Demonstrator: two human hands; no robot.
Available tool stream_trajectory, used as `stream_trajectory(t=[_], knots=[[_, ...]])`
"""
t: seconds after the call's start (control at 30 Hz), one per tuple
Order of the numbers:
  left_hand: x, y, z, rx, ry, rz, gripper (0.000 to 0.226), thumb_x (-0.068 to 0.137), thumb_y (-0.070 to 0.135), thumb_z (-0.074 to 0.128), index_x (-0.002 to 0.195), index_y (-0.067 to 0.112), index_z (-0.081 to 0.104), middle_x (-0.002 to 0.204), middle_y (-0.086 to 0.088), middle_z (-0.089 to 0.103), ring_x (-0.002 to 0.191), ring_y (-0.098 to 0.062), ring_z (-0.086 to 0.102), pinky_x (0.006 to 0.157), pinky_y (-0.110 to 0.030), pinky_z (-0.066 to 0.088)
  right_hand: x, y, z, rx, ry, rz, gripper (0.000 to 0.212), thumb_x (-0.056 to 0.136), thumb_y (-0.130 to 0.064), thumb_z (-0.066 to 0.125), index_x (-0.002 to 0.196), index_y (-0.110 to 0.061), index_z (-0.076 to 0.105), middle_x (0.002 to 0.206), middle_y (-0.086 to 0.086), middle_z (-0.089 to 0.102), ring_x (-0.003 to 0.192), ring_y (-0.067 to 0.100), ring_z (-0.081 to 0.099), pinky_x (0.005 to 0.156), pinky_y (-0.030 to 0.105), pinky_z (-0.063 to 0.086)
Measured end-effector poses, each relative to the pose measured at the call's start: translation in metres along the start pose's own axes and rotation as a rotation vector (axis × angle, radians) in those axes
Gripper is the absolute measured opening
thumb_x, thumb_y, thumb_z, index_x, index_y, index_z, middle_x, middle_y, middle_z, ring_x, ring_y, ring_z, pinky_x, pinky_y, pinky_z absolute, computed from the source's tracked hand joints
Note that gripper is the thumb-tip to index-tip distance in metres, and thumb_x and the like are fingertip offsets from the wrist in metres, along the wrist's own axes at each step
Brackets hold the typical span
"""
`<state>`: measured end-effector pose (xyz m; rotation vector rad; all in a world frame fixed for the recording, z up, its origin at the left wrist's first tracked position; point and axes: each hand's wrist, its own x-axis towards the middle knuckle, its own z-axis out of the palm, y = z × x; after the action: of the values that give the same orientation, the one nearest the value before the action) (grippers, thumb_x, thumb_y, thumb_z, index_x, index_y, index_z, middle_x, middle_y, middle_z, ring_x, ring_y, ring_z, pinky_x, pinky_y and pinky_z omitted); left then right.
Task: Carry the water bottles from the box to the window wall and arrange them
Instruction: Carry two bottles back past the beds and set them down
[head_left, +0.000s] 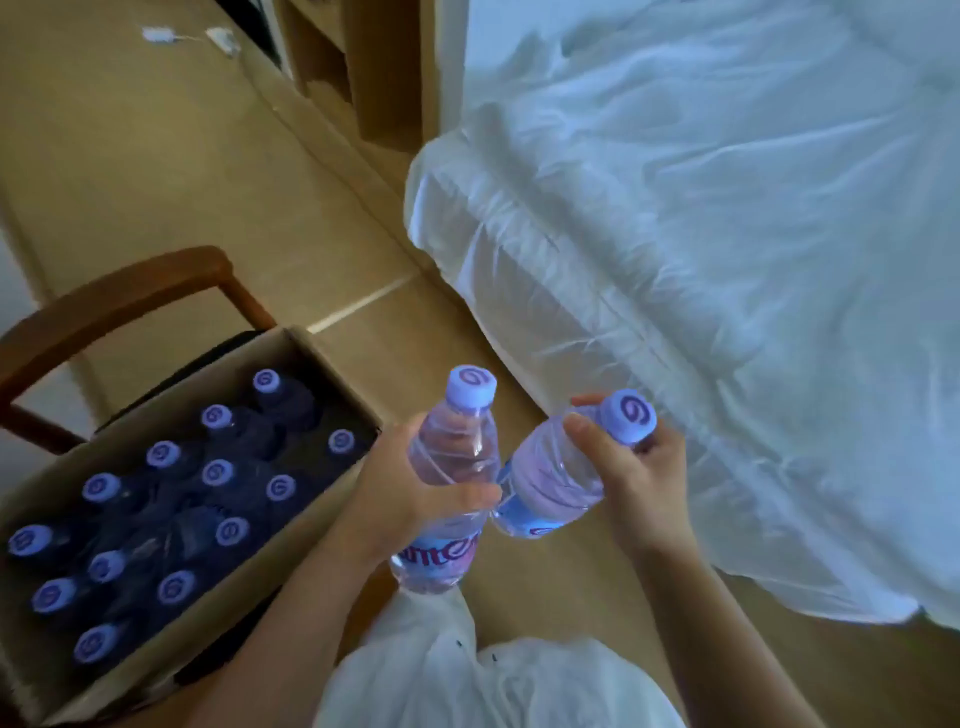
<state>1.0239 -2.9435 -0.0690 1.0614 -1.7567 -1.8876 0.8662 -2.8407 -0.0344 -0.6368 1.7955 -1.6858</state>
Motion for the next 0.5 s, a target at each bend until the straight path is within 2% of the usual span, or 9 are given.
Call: stream_trajectory(t=[0.07,0.13,0.2,0.3,0.43,0.5], knots=[[-0.005,0.005,0.038,-0.018,-0.118,-0.01,0.058,0.04,0.039,0.082,0.092,0.02,0.064,0.082,0.007,0.071,0.083,-0.013,0.068,0.081,-0.033,0.054,-0.024,-0.001,-0.042,0.014,0.057,0.004,0.017,0.051,-0.034,0.072,0.066,-0.026,0.071,0.064,-0.01,0.067,0.064,0.004,0.062,0.062,0.015,0.049],[-0.014,0.01,0.08,0.005,-0.223,0.024,0.062,0.04,0.035,0.083,0.095,0.014,0.064,0.086,0.001,0.071,0.086,-0.021,0.068,0.086,-0.043,0.053,-0.053,-0.001,-0.085,0.01,0.112,-0.015,0.016,0.051,-0.033,0.07,0.065,-0.025,0.07,0.062,-0.01,0.066,0.061,0.003,0.061,0.06,0.015,0.048],[-0.027,0.012,0.116,0.017,-0.279,0.052,0.063,0.038,0.036,0.083,0.095,0.019,0.063,0.085,0.005,0.073,0.085,-0.017,0.069,0.083,-0.036,0.055,-0.081,-0.002,-0.12,-0.017,0.148,-0.028,0.023,0.05,-0.036,0.067,0.065,-0.02,0.065,0.061,-0.009,0.064,0.06,0.005,0.059,0.059,0.017,0.047],[-0.066,0.014,0.184,0.049,-0.39,0.082,0.06,0.039,0.037,0.083,0.095,0.023,0.063,0.086,0.007,0.074,0.081,-0.011,0.07,0.069,-0.019,0.053,-0.137,-0.004,-0.185,-0.029,0.239,-0.019,0.03,0.047,-0.035,0.066,0.066,-0.012,0.061,0.057,-0.008,0.061,0.057,0.006,0.057,0.056,0.018,0.047],[-0.109,0.013,0.275,0.085,-0.596,0.071,0.061,0.037,0.034,0.082,0.093,0.019,0.066,0.086,0.0,0.074,0.082,-0.016,0.071,0.069,-0.022,0.055,-0.212,0.001,-0.266,-0.001,0.429,0.007,0.017,0.055,-0.016,0.067,0.067,-0.004,0.061,0.058,-0.004,0.06,0.057,0.01,0.056,0.056,0.02,0.046],[-0.126,0.014,0.322,0.115,-0.723,0.058,0.059,0.035,0.032,0.081,0.092,0.017,0.068,0.084,-0.001,0.075,0.08,-0.016,0.071,0.067,-0.021,0.054,-0.247,0.004,-0.301,0.009,0.559,0.019,0.016,0.058,-0.014,0.065,0.069,-0.003,0.064,0.064,0.001,0.063,0.061,0.012,0.057,0.058,0.022,0.047]])
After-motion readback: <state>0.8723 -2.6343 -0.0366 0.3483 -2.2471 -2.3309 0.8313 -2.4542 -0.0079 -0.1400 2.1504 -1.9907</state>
